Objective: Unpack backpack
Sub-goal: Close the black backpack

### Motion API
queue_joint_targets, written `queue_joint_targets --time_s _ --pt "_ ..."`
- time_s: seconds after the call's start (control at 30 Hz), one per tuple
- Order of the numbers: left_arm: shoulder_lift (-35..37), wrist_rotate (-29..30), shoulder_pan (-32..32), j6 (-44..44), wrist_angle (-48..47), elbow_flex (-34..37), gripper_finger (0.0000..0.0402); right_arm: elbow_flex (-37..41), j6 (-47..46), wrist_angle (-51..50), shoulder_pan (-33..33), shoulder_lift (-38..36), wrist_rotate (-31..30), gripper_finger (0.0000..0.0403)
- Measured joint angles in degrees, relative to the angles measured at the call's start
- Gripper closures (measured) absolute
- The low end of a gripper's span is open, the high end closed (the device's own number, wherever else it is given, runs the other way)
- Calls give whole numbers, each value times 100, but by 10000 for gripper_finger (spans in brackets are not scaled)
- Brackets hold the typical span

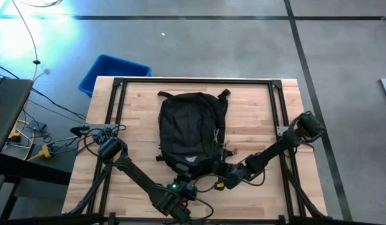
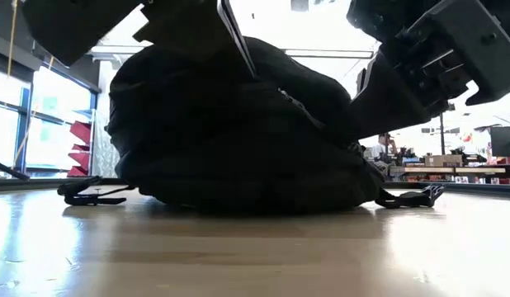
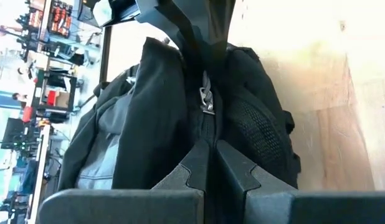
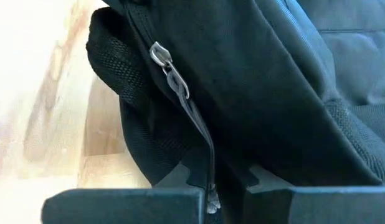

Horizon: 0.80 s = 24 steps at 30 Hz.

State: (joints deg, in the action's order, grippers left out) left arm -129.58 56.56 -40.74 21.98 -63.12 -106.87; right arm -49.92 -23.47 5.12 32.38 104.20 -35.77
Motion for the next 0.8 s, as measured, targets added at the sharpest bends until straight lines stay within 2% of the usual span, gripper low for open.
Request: queue_joint_targets --time_s 0.2,0.33,0.53,0.7,0.8 --pt "9 -218 34 38 -16 -11 401 -186 587 108 161 -63 121 402" --pt "11 -222 -19 37 -36 -13 401 -422 627 -327 280 -302 -188 402" --pt "11 -27 -117 -106 -37 -265 401 -478 -117 -1470 277 -503 -529 403" --pt "29 -129 -386 90 -537 -637 400 -205 -783 -2472 256 -466 -977 403" --pt "19 24 -410 330 -851 -669 400 -178 -1357 -3101 249 -553 -1235 403"
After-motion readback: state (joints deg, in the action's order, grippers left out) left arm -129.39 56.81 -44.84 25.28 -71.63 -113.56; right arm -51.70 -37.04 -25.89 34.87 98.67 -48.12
